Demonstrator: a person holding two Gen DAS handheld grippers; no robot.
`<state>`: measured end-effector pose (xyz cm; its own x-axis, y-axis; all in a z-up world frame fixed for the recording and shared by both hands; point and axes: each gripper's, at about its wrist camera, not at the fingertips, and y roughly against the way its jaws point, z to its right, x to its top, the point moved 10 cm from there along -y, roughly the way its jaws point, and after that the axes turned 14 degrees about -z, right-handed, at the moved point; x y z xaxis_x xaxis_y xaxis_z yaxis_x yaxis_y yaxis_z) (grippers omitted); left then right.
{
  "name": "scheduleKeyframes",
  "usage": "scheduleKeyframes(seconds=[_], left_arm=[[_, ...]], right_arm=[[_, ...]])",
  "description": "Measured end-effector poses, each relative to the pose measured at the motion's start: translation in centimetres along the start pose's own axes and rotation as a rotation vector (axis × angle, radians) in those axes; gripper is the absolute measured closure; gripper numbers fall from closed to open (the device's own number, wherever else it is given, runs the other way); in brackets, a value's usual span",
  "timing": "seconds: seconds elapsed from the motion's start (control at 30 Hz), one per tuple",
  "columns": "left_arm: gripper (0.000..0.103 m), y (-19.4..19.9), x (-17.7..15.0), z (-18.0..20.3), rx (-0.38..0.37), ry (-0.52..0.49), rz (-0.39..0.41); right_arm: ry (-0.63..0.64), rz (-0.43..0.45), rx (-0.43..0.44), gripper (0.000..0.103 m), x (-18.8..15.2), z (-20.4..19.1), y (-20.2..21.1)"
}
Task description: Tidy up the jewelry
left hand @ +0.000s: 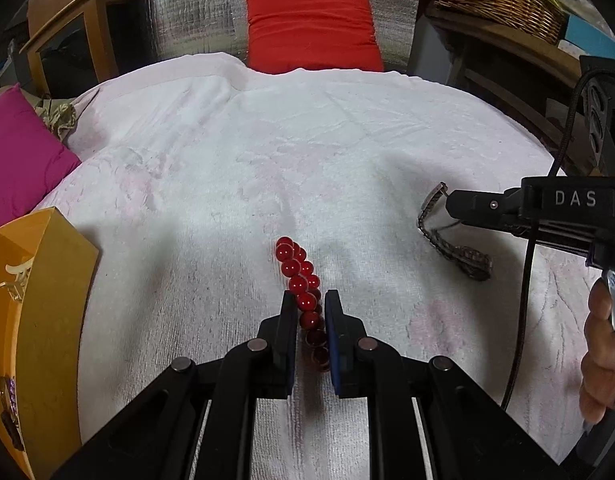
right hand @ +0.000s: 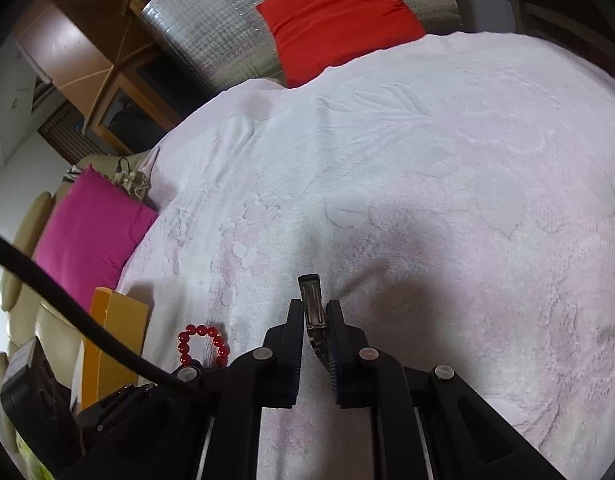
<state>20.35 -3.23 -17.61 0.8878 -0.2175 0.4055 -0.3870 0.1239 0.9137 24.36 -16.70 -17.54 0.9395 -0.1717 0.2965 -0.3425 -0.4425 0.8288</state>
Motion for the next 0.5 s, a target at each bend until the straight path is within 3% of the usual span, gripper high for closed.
scheduleKeyframes(seconds=[0.5], left_arm=[[0.089,-0.1,-0.1,-0.4,-0.033,0.029,-0.024]], right_arm=[[-0.088,-0.007,0.062,0.091,-0.6,4.0,3.0]])
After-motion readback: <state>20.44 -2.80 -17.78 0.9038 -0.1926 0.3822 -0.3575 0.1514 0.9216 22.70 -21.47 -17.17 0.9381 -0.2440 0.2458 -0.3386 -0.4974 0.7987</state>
